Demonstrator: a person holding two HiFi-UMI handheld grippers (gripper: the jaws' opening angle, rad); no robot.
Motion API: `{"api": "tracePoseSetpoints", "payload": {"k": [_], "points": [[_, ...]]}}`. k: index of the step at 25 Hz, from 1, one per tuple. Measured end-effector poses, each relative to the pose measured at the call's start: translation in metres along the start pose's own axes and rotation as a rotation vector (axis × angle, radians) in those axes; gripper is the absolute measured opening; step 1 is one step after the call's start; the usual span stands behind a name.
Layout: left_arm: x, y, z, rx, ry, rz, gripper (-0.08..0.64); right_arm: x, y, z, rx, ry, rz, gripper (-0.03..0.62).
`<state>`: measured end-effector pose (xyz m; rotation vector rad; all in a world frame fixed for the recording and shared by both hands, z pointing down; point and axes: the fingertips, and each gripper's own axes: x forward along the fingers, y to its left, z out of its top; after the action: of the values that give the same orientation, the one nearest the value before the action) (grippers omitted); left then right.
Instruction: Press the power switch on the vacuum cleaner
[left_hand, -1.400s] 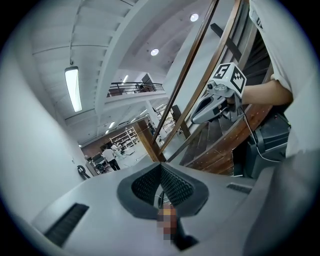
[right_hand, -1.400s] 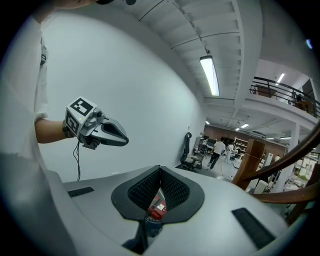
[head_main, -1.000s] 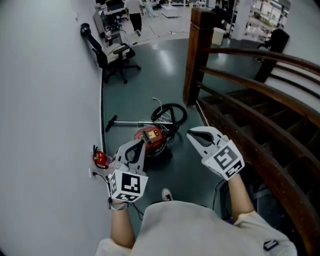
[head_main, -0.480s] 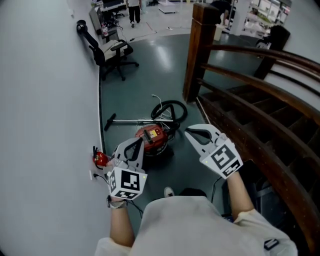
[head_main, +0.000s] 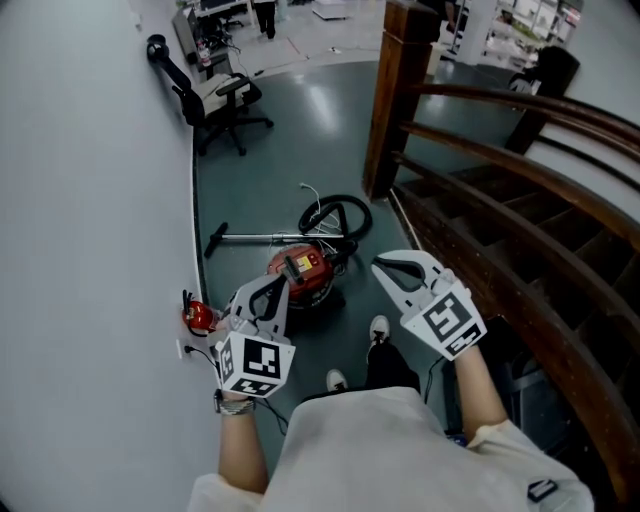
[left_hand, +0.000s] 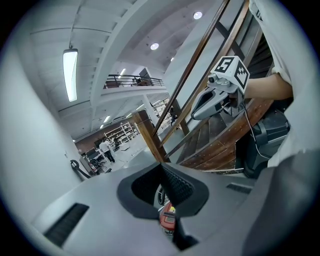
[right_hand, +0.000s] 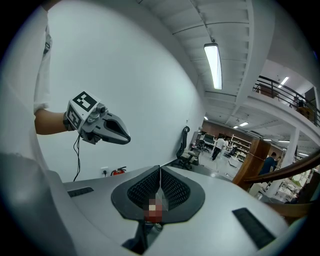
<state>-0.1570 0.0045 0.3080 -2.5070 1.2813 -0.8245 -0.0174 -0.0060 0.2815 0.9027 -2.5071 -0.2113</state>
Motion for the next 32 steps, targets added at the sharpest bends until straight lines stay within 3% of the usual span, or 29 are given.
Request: {"api": "tracePoseSetpoints", "payload": {"k": [20,32], "points": [[0.107,0.016,-0.014,0.027,0.101,-0.044,-0.001,0.063,-0.074,-0.050,-0.035,0.030,0.052,0.031],[0.195,0.034,-0.052,0.018,0.203,-0.119,0.044,0.126,-0.116,-0.091,-0.027,0.066,0.083,0.031]]}}
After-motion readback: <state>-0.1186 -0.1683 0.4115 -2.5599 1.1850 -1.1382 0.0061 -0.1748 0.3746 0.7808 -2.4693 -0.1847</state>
